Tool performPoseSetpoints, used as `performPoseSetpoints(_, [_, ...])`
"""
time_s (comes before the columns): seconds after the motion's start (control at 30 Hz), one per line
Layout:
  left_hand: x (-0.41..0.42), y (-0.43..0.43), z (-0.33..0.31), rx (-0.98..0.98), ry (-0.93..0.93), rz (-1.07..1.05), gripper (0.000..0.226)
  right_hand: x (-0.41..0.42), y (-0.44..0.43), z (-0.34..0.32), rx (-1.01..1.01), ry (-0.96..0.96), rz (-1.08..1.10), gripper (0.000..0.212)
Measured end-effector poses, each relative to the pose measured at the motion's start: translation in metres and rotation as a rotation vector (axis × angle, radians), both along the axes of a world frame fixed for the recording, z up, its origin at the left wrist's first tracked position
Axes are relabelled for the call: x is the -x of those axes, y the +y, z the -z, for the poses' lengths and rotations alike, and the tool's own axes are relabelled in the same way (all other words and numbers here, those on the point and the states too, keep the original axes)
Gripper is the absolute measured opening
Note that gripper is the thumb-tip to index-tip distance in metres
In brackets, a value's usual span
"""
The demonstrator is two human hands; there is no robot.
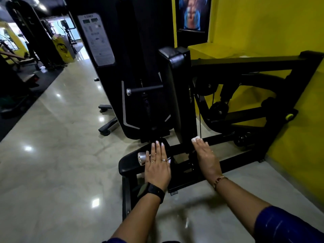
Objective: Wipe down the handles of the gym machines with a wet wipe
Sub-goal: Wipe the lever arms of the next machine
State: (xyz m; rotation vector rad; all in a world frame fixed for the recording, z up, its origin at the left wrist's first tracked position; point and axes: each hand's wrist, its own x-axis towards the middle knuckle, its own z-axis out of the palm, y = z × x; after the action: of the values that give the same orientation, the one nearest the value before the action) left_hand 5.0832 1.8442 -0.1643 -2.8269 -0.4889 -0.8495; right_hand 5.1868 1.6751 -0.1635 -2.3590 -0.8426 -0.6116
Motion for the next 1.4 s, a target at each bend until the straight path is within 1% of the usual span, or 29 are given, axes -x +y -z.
performPoseSetpoints(0.07, [-0.006,-0.006,-0.001,-0.008,0.012,0.023,0.063,0.018,0.022,-0.002,0.016,-0.043,-0.091,0.085])
performPoseSetpoints(0.13, [-0.012,-0.01,-0.002,-0.01,0.022,0.046,0.064,0.034,0.039,0.0,0.055,-0.066,-0.222,0.077])
performPoseSetpoints(0.23, [-0.016,-0.011,-0.002,-0.007,0.03,0.042,0.064,0.028,0.031,0.0,0.072,-0.103,-0.294,0.076])
performPoseSetpoints(0.27, [-0.016,-0.011,-0.002,-0.002,0.026,0.04,0.064,0.02,0.021,0.0,0.098,-0.128,-0.281,0.076])
performPoseSetpoints(0.33, [-0.017,-0.012,0.0,0.011,0.024,0.04,0.064,0.003,-0.006,-0.002,0.102,-0.137,-0.173,0.079])
performPoseSetpoints(0.43, [-0.02,-0.016,0.001,0.02,0.035,0.04,0.064,-0.019,-0.038,0.0,0.026,-0.013,0.052,0.086])
performPoseSetpoints(0.5, [-0.024,-0.021,0.002,0.011,0.05,0.057,0.064,-0.023,-0.039,0.002,0.007,0.029,0.099,0.086])
performPoseSetpoints(0.57, [-0.028,-0.027,0.003,-0.006,0.066,0.085,0.064,-0.015,-0.026,0.0,0.01,-0.002,0.066,0.085])
performPoseSetpoints(0.7, [-0.039,-0.039,0.006,-0.048,0.094,0.148,0.064,0.011,0.003,0.007,0.086,-0.069,-0.18,0.077])
performPoseSetpoints(0.77, [-0.044,-0.044,0.006,-0.065,0.104,0.169,0.064,0.005,-0.007,0.009,0.085,-0.074,-0.21,0.079])
performPoseSetpoints(0.83, [-0.048,-0.047,0.005,-0.076,0.111,0.187,0.063,-0.01,-0.027,0.01,0.113,-0.071,-0.123,0.086])
performPoseSetpoints(0.9, [-0.052,-0.05,0.004,-0.079,0.117,0.204,0.063,-0.027,-0.049,0.008,0.125,-0.028,0.045,0.091])
performPoseSetpoints(0.97, [-0.057,-0.055,0.003,-0.071,0.11,0.2,0.064,-0.038,-0.063,0.004,0.126,0.054,0.192,0.089])
performPoseSetpoints(1.03, [-0.061,-0.059,0.004,-0.051,0.108,0.193,0.064,-0.04,-0.062,0.001,0.125,0.082,0.228,0.085])
performPoseSetpoints(1.1, [-0.066,-0.063,0.004,-0.065,0.127,0.211,0.065,-0.032,-0.051,0.003,0.12,0.053,0.156,0.075])
performPoseSetpoints(1.17, [-0.07,-0.065,0.003,-0.1,0.147,0.241,0.064,-0.018,-0.038,0.008,0.133,-0.008,0.014,0.059])
performPoseSetpoints(1.23, [-0.074,-0.068,0.002,-0.131,0.153,0.259,0.064,-0.011,-0.037,0.009,0.141,-0.018,-0.099,0.055])
performPoseSetpoints(1.27, [-0.075,-0.069,0.002,-0.137,0.153,0.263,0.064,-0.013,-0.042,0.008,0.132,-0.032,-0.113,0.055])
performPoseSetpoints(1.3, [-0.077,-0.07,0.001,-0.138,0.153,0.268,0.064,-0.019,-0.048,0.009,0.127,-0.04,-0.094,0.058])
performPoseSetpoints(1.33, [-0.078,-0.07,0.002,-0.136,0.151,0.271,0.064,-0.025,-0.056,0.007,0.137,-0.014,-0.05,0.067])
performPoseSetpoints(1.4, [-0.08,-0.071,0.002,-0.132,0.149,0.276,0.064,-0.038,-0.072,0.003,0.154,0.108,0.107,0.09])
